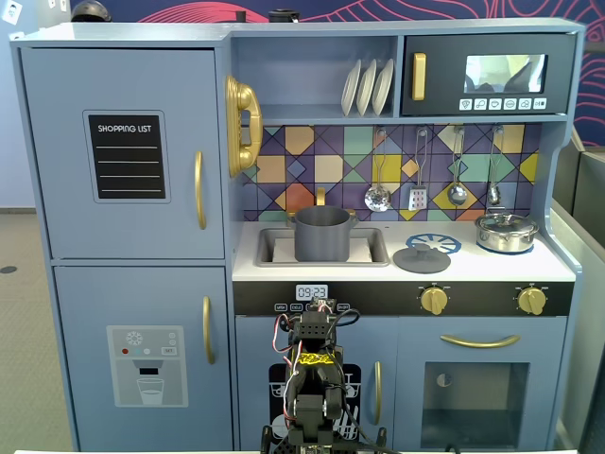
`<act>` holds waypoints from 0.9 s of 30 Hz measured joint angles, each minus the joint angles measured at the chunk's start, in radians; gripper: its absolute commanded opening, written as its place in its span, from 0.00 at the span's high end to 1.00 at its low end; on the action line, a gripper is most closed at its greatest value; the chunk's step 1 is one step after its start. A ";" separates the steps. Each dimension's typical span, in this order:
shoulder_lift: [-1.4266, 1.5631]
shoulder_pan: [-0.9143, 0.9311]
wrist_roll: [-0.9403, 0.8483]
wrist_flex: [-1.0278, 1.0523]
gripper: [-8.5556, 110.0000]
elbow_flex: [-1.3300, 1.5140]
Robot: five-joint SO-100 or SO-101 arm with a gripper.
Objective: Pick up the lid from the counter and put it on the gray recipient
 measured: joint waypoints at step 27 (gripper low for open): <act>-0.008 0.207 -0.115 -0.115 0.93 -0.399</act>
